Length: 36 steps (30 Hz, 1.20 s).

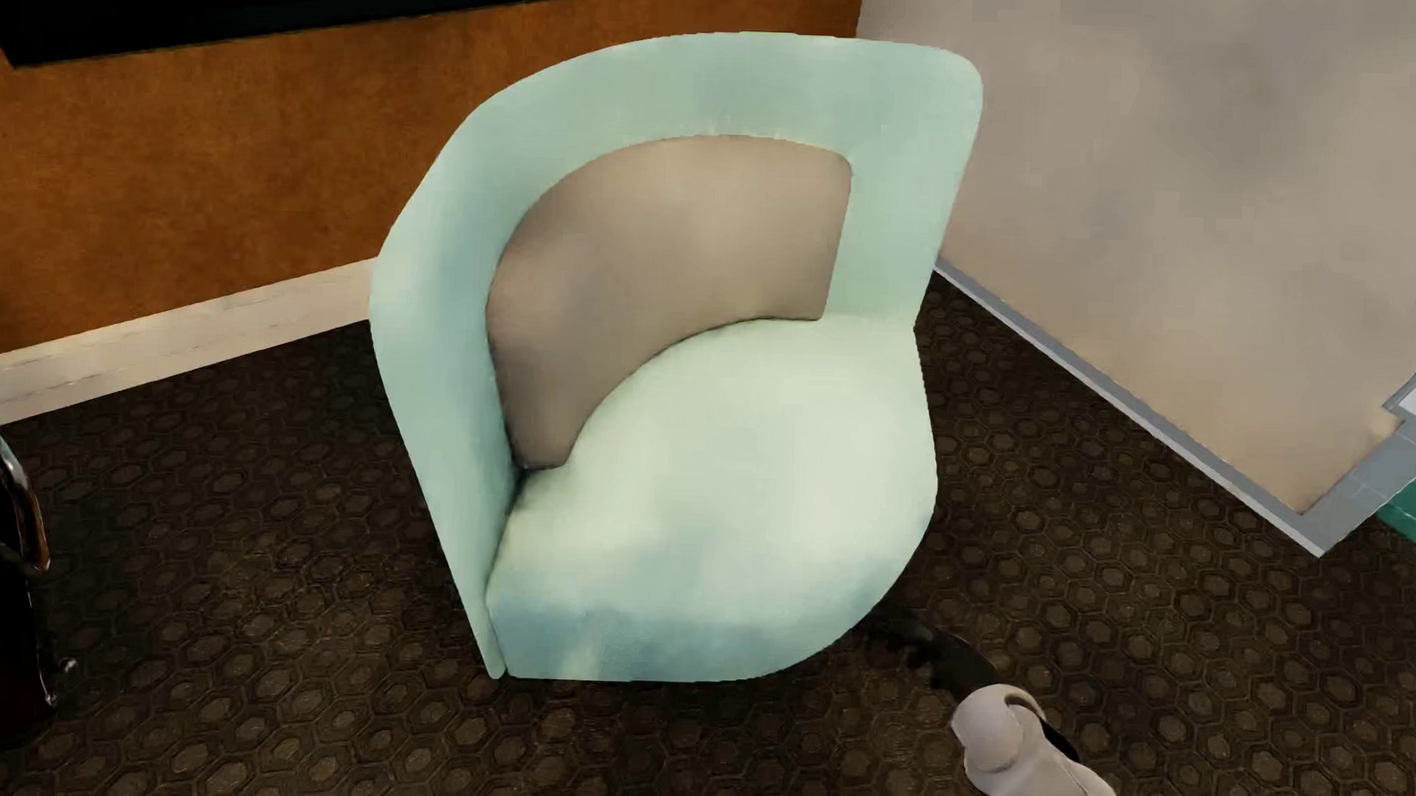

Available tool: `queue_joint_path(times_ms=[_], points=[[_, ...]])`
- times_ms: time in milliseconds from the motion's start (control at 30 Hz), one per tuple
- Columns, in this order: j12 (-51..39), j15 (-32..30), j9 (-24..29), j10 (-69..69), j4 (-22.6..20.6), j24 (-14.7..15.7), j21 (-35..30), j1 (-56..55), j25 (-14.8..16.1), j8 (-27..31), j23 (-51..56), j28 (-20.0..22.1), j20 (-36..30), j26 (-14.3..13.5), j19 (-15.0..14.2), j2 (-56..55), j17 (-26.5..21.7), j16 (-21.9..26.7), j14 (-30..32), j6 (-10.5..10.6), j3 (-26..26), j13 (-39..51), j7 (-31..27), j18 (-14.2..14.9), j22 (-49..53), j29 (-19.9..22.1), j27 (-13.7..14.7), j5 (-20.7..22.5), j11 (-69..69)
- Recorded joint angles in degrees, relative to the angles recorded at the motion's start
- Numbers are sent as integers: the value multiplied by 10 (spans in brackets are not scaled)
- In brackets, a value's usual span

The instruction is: Rest on light teal chair

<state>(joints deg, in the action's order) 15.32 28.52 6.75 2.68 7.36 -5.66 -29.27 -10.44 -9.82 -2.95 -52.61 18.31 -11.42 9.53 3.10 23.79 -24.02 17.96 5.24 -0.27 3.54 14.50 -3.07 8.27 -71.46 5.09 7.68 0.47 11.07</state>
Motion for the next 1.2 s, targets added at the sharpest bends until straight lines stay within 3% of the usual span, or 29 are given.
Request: queue_joint_path(times_ms=[67,100,167,200,233,267,300,333,367,400,433,467,500,567,600,667,700,767,833,867,900,933,967,1000,1033,1067,1100,1133,1200], points=[[27,25,2,74,5,7,-5,-5,-10,11,34,-10,17,-16,-33,32,-2,3,50,4,6,-3,-30,68,-6,-6,6,-23,47],[26,37,-5,125,1,-5,15,-13,-37,22,44,-15,24,-11,-37,13,8,6,47,-4,5,-13,-8,53,-11,-16,-4,-40,108],[1,-40,18,136,-3,-42,28,64,-42,36,-3,-11,19,-29,-91,-54,32,-1,-13,-2,-12,-32,26,35,-20,-7,11,-78,327],[-17,-83,13,121,-5,-51,29,88,-30,56,-7,-20,7,-17,-115,-125,30,-3,-27,1,-29,-48,27,21,-13,-39,12,-92,449],[-43,-99,20,115,-6,-75,34,113,-70,55,-40,-5,-7,-33,-81,-198,41,7,-51,0,-39,-54,40,12,-1,-36,-3,-96,556],[-70,-81,26,104,-11,-91,53,141,-71,52,-64,-28,-21,-30,-51,-253,45,20,-54,6,-54,-64,62,-18,21,-67,1,-93,613],[-103,-78,38,82,-18,-90,61,173,-92,60,-89,-32,-44,-47,-44,-310,52,30,-61,12,-62,-77,66,-35,32,-48,-16,-90,633],[-141,-61,49,52,-28,-106,82,209,-91,56,-124,-31,-59,-58,-71,-351,62,48,-77,9,-78,-91,82,-34,29,-45,-18,-88,623],[-167,-52,50,24,-33,-95,97,238,-80,66,-148,-16,-85,-44,-80,-386,69,64,-82,7,-90,-112,89,-46,35,-43,-22,-76,567],[-194,-50,54,-13,-42,-84,115,274,-77,71,-173,-22,-92,-64,-69,-402,72,89,-87,5,-101,-124,96,-42,44,-38,-27,-62,479],[-208,-70,49,-22,-47,-88,129,299,-72,67,-186,6,-111,-49,-50,-391,69,112,-102,1,-108,-149,101,-45,49,-38,-35,-53,358],[-223,-116,59,-28,-64,-70,133,335,-74,16,-189,-24,-110,-92,22,-353,58,134,-120,-5,-109,-166,113,-52,58,-32,-26,-17,235],[-237,-164,59,-10,-82,-59,156,343,-85,-42,-191,-18,-101,-90,113,-337,54,154,-143,-19,-105,-183,133,-65,64,-24,-34,28,167],[-240,-135,54,20,-112,-45,162,351,-79,-18,-181,-8,-74,-86,157,-325,20,164,-130,-20,-94,-204,116,-84,74,-28,-42,48,160],[-230,-149,56,171,-93,-22,164,290,-62,12,-182,16,-75,-78,141,-300,2,145,-140,3,-96,-207,101,-64,80,-23,-41,55,140],[-238,-114,78,490,-33,-2,176,169,-51,-12,-177,11,-75,-64,151,-244,-3,127,-150,3,-74,-199,93,36,66,-11,-58,67,111],[-223,-83,70,579,-30,-20,160,115,-34,-5,-172,0,-60,-72,124,-253,-15,122,-166,-4,-62,-182,118,20,74,-19,-31,47,130],[-180,-60,84,645,-10,-24,124,57,-10,18,-157,8,-60,-80,104,-229,-3,83,-207,-3,-55,-140,64,6,87,3,-32,42,145],[-172,-48,85,572,-15,-29,97,2,-12,49,-105,-3,-74,-77,73,-229,10,34,-187,3,-41,-101,6,-31,68,7,-6,30,140],[-157,-50,86,496,-11,-52,78,-1,-37,55,-71,-2,-72,-64,51,-237,20,16,-218,3,-38,-93,-9,-28,72,1,-23,26,138],[-136,-47,74,365,-17,-58,41,18,-31,65,-32,-14,-80,-77,23,-259,24,-1,-177,1,-38,-88,-23,-49,86,-11,4,9,151],[-137,-44,77,278,-13,-73,11,25,-60,72,-8,1,-78,-80,5,-278,31,-12,-152,7,-43,-68,-45,-21,88,-16,21,9,157],[-130,-54,61,242,-3,-49,-4,23,-57,111,19,20,-91,-37,-3,-305,42,-12,-142,16,-52,-65,-93,-15,106,-76,22,28,153],[-138,-78,84,257,12,-56,-35,49,-70,152,36,16,-81,-42,-9,-308,49,-10,-171,17,-48,-46,-103,18,108,-106,34,45,146],[-153,-101,101,248,25,-64,-52,43,-74,164,51,27,-83,-52,-23,-358,60,1,-190,7,-58,-17,-48,22,118,-80,33,48,166],[-154,-107,91,244,5,-97,-49,11,-88,151,59,8,-78,-36,-37,-439,69,9,-163,-4,-72,-12,0,-16,137,-76,28,33,219],[-157,-87,110,283,19,-92,-42,1,-95,149,56,23,-80,-94,-9,-453,91,28,-213,-13,-76,-10,15,20,137,-62,19,40,234],[-160,-59,130,309,2,-91,-33,-16,-90,143,66,36,-100,-49,-8,-462,92,39,-207,-16,-80,-19,-1,-5,163,-29,-31,14,262],[-179,-31,154,362,-10,-93,-32,-45,-82,145,67,45,-80,-36,-15,-486,68,27,-210,-10,-63,-33,2,-48,158,7,-26,-23,370]])
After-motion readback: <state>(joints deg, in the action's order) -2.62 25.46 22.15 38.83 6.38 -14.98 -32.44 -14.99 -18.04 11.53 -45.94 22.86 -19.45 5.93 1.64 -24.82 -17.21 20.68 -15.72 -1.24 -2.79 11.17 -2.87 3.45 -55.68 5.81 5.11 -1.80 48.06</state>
